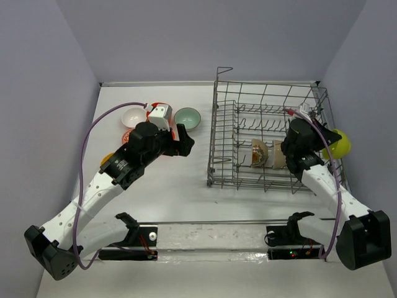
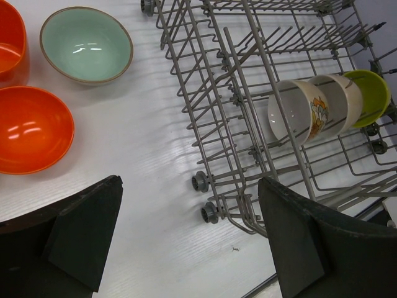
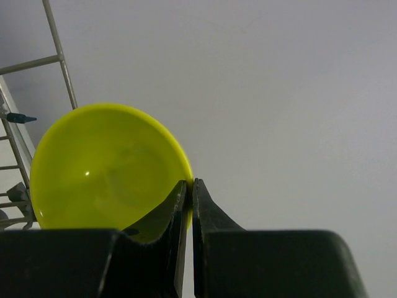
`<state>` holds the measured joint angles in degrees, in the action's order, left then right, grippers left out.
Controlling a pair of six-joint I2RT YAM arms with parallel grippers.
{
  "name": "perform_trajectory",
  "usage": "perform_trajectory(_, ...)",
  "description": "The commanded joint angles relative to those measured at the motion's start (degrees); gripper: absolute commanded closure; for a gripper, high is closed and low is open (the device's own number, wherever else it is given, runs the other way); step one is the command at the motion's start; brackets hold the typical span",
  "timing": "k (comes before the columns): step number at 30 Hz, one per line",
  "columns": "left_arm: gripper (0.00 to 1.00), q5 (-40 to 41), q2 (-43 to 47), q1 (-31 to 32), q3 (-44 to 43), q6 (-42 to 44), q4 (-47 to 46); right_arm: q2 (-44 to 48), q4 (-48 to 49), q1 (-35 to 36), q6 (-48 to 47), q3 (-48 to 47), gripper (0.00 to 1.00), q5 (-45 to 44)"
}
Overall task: Load the bowls into the dish rack
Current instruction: Insert the bowl into the dish rack.
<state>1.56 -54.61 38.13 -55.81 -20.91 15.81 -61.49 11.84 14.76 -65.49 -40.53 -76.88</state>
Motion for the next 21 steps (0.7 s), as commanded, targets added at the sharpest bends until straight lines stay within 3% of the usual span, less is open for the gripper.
perform_trajectory(1,0.01,-0.86,1.08,-0.34,0.35,-0.01,-1.93,0.85,4.52,1.06,-3.51,1.6,0.99,-1.16)
perform_trajectory(21,0.01,-0.6,1.17,-0.34,0.62,0.16,-1.84,-1.52,2.05,3.96,0.81,7.57,0.99,-0.37)
